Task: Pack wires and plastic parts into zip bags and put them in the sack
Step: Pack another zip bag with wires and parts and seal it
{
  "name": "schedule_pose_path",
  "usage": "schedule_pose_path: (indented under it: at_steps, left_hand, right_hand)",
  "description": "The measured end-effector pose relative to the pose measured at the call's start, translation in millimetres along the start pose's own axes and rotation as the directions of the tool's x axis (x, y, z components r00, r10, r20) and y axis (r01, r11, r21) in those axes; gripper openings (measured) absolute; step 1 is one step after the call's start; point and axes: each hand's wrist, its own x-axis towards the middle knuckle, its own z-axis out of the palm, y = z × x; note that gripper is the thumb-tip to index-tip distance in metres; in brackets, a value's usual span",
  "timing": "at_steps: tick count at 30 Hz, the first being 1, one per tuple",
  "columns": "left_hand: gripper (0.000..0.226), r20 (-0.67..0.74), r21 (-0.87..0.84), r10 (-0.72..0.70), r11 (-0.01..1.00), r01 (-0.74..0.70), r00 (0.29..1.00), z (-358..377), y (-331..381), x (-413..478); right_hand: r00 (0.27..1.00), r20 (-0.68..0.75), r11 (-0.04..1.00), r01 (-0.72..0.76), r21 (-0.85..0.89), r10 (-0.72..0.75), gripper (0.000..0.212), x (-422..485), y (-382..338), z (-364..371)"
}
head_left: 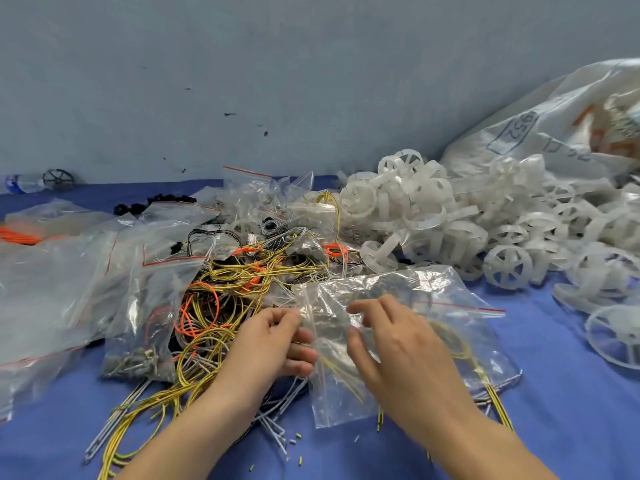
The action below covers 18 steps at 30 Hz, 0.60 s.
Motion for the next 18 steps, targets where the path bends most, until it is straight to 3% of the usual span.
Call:
schedule_pose_path:
  at_steps: [3,7,11,14,18]
  left_hand:
    - [0.018,0.04,-0.053,-0.044,0.998,0.046,0.998,1,2,-3]
    - [0.03,0.153,0.182,0.04,0.981,-0.068,0.987,2,1,-5]
    - [0.06,0.284,0.182,0.143,0.963,-0.2,0.948,6,1,-12]
    - [0.063,0.321,0.174,0.178,0.954,-0.243,0.93,7,-1,-13]
    - [0.063,0.339,0.304,0.23,0.891,-0.337,0.912,4,-4,-13]
  right_hand:
    - [0.995,0.091,0.999,-0.032,0.043,0.028,0.029,3,-2,7]
    - [0.978,0.186,0.982,-0.124,0.143,0.096,0.04,4,-2,17]
    - [0.972,0.183,0.965,-0.183,0.188,0.149,0.051,4,-8,21]
    - [0.968,0.153,0.954,-0.228,0.193,0.2,0.047,4,-12,22]
    - [0.964,0.091,0.939,-0.266,0.219,0.252,0.037,6,-13,23]
